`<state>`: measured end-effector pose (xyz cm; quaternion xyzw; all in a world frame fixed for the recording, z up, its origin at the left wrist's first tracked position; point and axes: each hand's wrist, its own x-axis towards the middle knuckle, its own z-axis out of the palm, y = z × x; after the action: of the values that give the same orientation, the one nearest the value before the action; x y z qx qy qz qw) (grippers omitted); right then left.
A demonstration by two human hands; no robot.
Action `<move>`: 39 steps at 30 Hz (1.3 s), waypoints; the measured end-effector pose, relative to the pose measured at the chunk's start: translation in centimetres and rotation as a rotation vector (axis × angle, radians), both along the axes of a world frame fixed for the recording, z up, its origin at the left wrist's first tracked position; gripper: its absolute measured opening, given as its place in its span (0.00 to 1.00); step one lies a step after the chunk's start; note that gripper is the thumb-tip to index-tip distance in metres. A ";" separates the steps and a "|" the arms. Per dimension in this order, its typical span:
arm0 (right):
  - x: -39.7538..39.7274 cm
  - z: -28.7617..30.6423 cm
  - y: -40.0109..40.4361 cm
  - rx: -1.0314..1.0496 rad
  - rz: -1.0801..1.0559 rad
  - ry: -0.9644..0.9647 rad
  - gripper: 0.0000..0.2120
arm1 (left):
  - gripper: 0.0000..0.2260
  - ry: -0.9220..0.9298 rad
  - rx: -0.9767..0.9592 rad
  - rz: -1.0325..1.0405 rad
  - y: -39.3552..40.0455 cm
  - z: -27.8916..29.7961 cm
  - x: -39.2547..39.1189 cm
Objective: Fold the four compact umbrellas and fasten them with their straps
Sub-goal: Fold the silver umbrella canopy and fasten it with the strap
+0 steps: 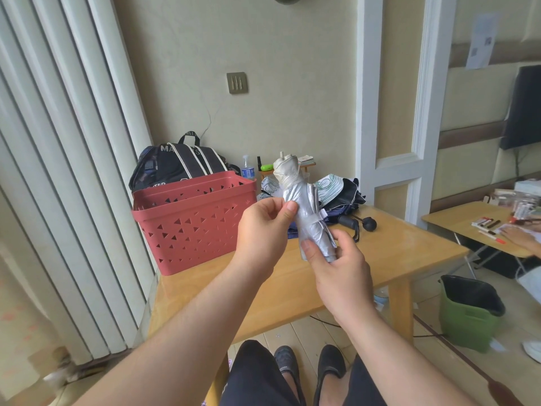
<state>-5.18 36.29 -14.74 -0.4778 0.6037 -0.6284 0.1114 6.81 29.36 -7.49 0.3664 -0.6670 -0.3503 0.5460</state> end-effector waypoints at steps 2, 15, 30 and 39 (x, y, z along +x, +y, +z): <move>0.0 0.0 0.2 -0.006 0.004 -0.009 0.12 | 0.09 0.019 0.001 -0.009 0.3 0.3 -0.2; 0.5 -0.2 0.1 0.008 0.028 -0.082 0.11 | 0.02 0.101 0.088 -0.084 -0.6 0.3 0.2; -2.7 0.9 -4.0 0.094 0.454 -0.218 0.14 | 0.14 0.286 0.103 -0.169 -6.3 2.8 -2.9; -2.1 10.2 -16.7 0.009 0.549 0.041 0.10 | 0.20 -0.004 -0.141 0.053 -15.2 10.2 5.5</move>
<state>-7.30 19.59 -4.53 -0.6356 0.4564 -0.5622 0.2675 12.28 14.13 2.73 0.3452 -0.6811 -0.2870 0.5784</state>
